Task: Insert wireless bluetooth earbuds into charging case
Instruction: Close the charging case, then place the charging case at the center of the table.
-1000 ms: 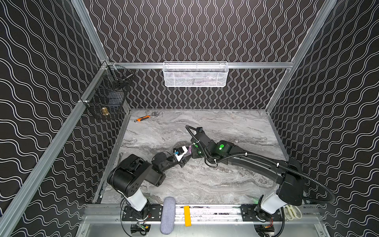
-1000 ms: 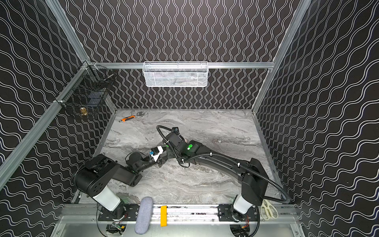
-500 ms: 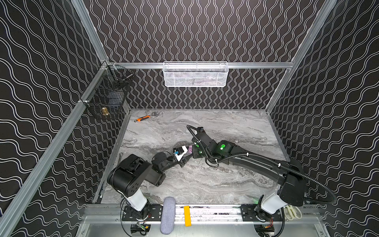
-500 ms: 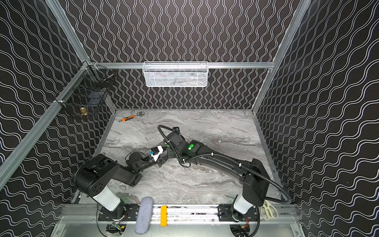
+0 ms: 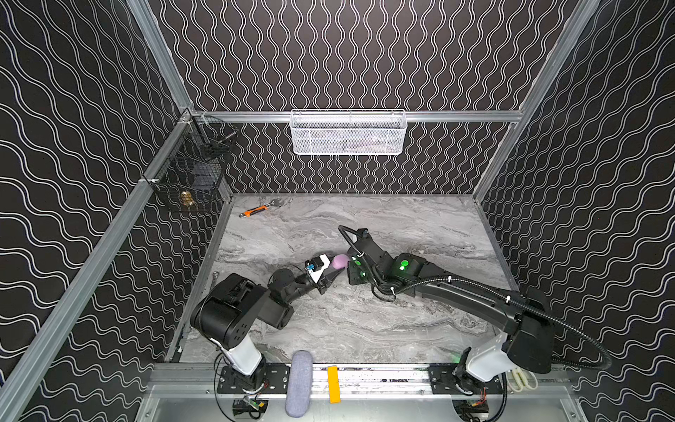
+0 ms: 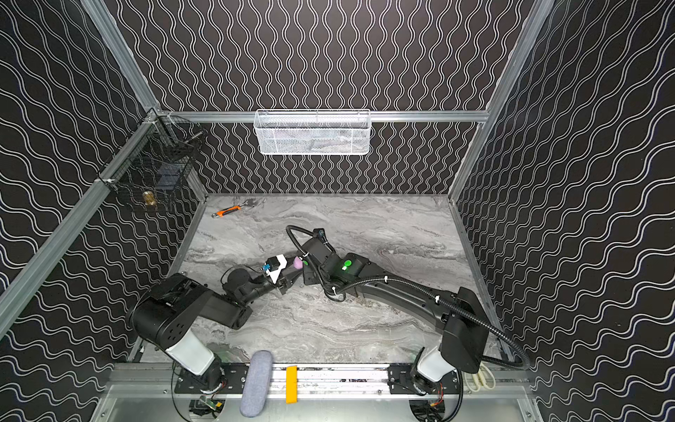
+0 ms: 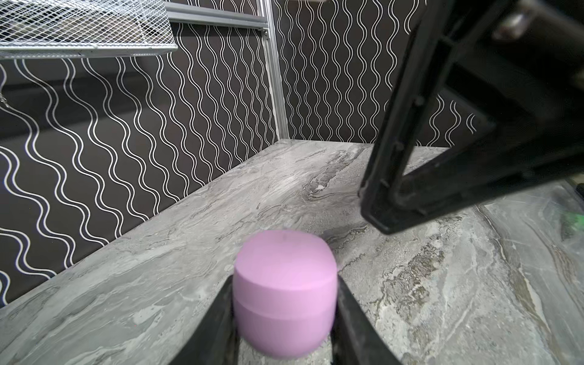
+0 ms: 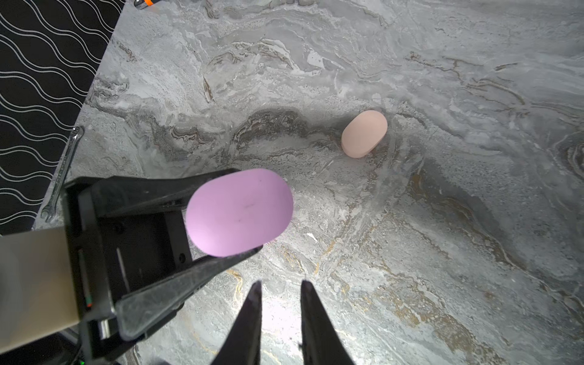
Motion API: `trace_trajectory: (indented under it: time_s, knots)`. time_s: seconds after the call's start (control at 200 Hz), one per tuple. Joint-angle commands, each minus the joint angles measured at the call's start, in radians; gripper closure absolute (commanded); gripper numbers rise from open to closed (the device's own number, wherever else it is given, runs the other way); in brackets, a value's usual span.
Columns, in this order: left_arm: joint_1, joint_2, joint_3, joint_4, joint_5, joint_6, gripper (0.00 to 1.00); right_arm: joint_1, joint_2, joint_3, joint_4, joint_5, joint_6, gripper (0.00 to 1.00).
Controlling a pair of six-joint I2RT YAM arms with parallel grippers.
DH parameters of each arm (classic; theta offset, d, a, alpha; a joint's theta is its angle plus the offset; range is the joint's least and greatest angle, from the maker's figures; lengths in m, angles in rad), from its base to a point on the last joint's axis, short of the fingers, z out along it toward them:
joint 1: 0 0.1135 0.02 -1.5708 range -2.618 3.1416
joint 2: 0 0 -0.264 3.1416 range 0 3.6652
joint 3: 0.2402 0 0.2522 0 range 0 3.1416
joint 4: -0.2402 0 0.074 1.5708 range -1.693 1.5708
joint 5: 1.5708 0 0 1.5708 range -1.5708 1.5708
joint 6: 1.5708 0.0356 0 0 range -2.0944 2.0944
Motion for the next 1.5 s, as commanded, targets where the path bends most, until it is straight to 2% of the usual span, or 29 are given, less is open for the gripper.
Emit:
trace_trajectory:
  time_s: [0.0, 0.11, 0.2, 0.36, 0.791, 1.001, 1.312, 1.497]
  knots:
    - [0.005, 0.005, 0.01, 0.032, 0.012, -0.02, 0.61, -0.002, -0.009, -0.006, -0.008, 0.016, 0.019, 0.76]
    - [0.005, 0.005, 0.011, 0.033, 0.016, -0.021, 0.61, -0.008, -0.013, -0.016, -0.002, 0.013, 0.021, 0.75]
    - [0.007, 0.005, 0.011, 0.032, 0.022, -0.024, 0.61, -0.022, -0.036, -0.045, 0.024, -0.006, 0.024, 0.65]
    - [0.011, 0.006, 0.014, 0.032, 0.037, -0.033, 0.61, -0.064, -0.102, -0.122, 0.09, -0.06, 0.033, 0.58]
    - [0.028, 0.013, 0.021, 0.032, 0.012, -0.069, 0.59, -0.15, -0.257, -0.331, 0.181, -0.084, 0.073, 0.45]
    - [0.028, 0.018, 0.025, 0.032, -0.004, -0.079, 0.6, -0.179, -0.316, -0.412, 0.198, -0.084, 0.084, 0.42]
    - [0.028, 0.009, 0.026, 0.023, -0.023, -0.083, 0.61, -0.181, -0.369, -0.44, 0.186, -0.073, 0.094, 0.42]
    - [0.035, -0.046, 0.042, -0.078, -0.041, -0.103, 0.62, -0.181, -0.387, -0.445, 0.184, -0.067, 0.091, 0.42]
